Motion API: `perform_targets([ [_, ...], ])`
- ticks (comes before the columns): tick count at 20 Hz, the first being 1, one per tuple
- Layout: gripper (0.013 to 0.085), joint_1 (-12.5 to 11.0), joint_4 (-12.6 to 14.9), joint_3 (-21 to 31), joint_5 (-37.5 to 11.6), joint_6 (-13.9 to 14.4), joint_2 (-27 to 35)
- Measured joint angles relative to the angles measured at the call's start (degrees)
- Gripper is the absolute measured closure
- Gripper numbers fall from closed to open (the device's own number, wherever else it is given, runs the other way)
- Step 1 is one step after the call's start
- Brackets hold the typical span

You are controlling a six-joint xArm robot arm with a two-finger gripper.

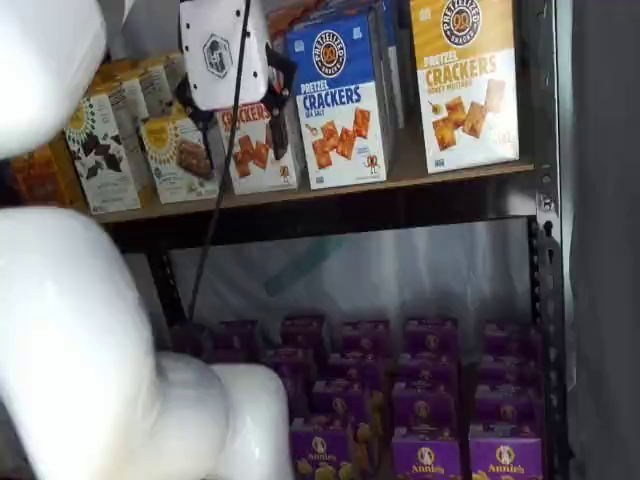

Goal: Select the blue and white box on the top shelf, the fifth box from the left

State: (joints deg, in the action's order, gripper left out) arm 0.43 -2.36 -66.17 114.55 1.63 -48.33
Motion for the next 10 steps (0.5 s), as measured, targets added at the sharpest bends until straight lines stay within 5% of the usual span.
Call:
perform_targets([
  [4,0.0130,-4.93,-5.45,-1.06,2.45,-2.30,1.31],
  [10,0.0130,-2.55,-2.20,-1.24,-0.37,-1.73,1.32],
])
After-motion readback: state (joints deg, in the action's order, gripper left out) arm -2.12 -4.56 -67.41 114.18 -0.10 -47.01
